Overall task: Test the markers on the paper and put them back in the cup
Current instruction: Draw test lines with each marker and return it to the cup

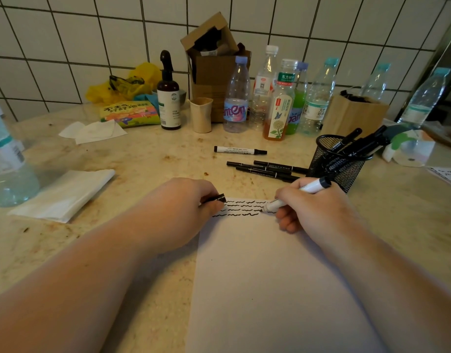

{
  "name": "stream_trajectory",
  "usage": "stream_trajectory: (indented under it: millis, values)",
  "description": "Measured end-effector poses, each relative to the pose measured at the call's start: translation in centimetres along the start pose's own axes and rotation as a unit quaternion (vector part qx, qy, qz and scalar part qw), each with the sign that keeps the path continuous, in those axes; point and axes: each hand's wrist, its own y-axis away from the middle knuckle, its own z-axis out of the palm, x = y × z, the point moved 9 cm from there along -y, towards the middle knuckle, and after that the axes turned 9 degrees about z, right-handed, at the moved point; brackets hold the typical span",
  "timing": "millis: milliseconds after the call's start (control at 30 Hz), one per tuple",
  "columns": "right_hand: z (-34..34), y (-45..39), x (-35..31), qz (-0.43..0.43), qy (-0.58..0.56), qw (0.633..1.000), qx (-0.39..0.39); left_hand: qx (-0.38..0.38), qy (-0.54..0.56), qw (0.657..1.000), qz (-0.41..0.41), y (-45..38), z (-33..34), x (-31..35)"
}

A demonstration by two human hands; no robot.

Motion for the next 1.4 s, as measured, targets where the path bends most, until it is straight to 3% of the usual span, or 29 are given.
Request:
stream_trajectory:
  millis: [133, 400, 767, 1067, 1233, 1400]
  values:
    - [-0.7, 0.1, -0.7, -0.029, -0.038, 0.999, 0.004, -0.001, -0.007, 1.0, 0.025, 0.1, -0.2, 0.8]
    - [1.5, 1.1, -1.7, -0.03, -0.194, 0.969, -0.149, 0.012, 0.026, 0.998, 0.048, 0.3, -0.8, 1.8]
    - [2.7, 1.9, -1.8, -0.046, -0.14, 0.968, -0.203, 0.012, 0.04, 0.996, 0.079, 0.1, -0.6, 2.4]
    - [3.3, 2.5, -1.8, -0.05, -0.123, 0.96, -0.248, -0.037, 0.062, 0.995, 0.062, 0.3, 0.0, 2.2]
    - [3.1, 2.6, -2.3, -0.074, -0.104, 0.963, -0.236, -0.045, 0.116, 0.991, 0.052, 0.3, 0.2, 2.0]
    - [3.1, 2.4, -2.4, -0.112, -0.054, 0.971, -0.204, -0.012, 0.071, 0.996, 0.056, -0.4, 0.1, 2.1]
